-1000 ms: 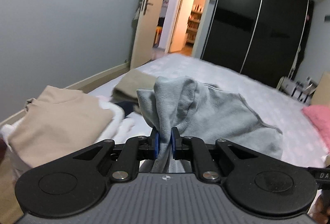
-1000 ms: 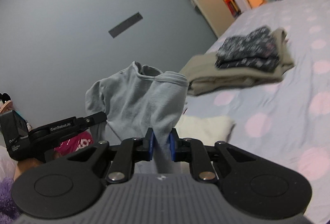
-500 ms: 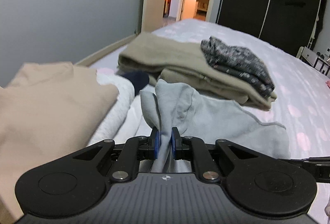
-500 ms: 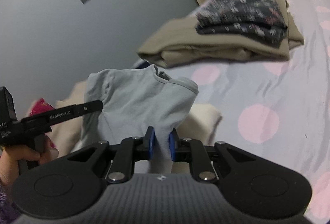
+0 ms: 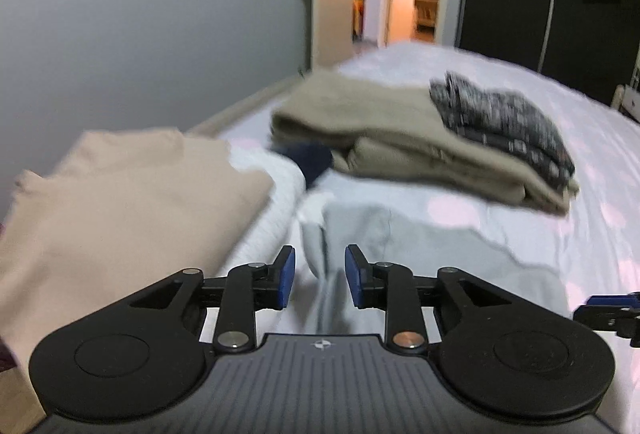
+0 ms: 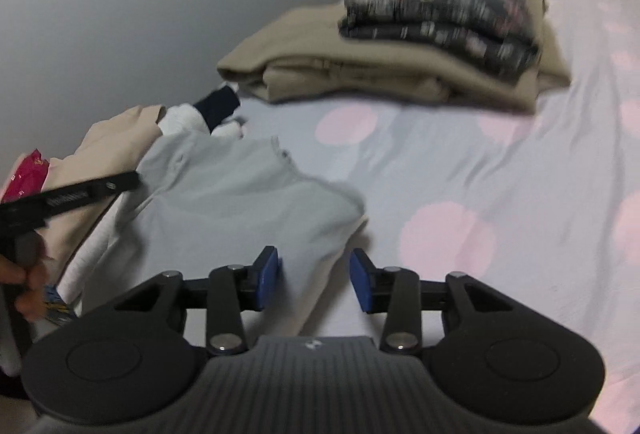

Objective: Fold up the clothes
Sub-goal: 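Lower the shirt beside the white folded clothes and open the left gripper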

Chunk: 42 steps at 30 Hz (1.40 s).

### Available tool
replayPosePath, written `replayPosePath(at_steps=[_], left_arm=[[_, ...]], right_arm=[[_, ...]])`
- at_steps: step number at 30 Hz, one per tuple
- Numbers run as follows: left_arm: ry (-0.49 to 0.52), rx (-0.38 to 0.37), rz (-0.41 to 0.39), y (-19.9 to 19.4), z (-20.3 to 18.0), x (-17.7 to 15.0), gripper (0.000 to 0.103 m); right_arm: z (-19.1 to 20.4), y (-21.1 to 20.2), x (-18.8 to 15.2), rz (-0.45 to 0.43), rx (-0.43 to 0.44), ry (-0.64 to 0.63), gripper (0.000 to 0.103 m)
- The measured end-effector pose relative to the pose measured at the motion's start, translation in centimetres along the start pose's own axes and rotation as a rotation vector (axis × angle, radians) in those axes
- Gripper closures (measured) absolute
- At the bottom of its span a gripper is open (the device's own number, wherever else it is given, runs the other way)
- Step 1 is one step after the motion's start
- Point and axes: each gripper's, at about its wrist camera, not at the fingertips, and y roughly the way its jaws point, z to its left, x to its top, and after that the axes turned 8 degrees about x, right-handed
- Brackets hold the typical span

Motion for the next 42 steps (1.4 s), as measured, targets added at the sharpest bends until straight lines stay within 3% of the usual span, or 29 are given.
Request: replayPosePath(at_steps=[2,5,11,17,20,30,37,42], left_arm=[[0.002,-0.043,-0.011,-0.8,0.1,0.3,0.089],[0.068,-0.071,0.006,-0.4,-1.0,-0.1,0.091],[0.146,-0.002,0.095,3.7,-1.9,-1.6,0.096],[0.179,0.033,0.146,5.6,-2.4,-2.6,0.096],[0.194,0.057,0.146,5.3,-2.8,-2.6,0.096],[0.254,0.09,0.141,-1.7,-5.4,-1.9,0.093],[0.184,0.108,0.129,-9.7,-8.2,-0.6,0.093],[0.128,0.121,0.091,-15.0,-9.9,-1.3,0.085]], right_arm=[[0.3,-1.2,0.2,-0.023,-0.012,-0.048,0.064],[1.2,-1.2,0.7,-0.023,0.021,-0.138,0.072],[3.0,1.4,1.0,0.028,0.023,-0.261,0.077],[2.2,4.1,1.1,0.083,-0.02,-0.281,0.078],[2.4,3.3,1.1,0.092,-0.019,-0.274,0.077],[3.6,-0.7,0.6,0.112,-0.004,-0.269,0.077],[6.1,-7.2,0.0,0.081,0.027,-0.319,0.075],[7.1,-12.7,-0.4,0.044,0.035,-0.343,0.068]])
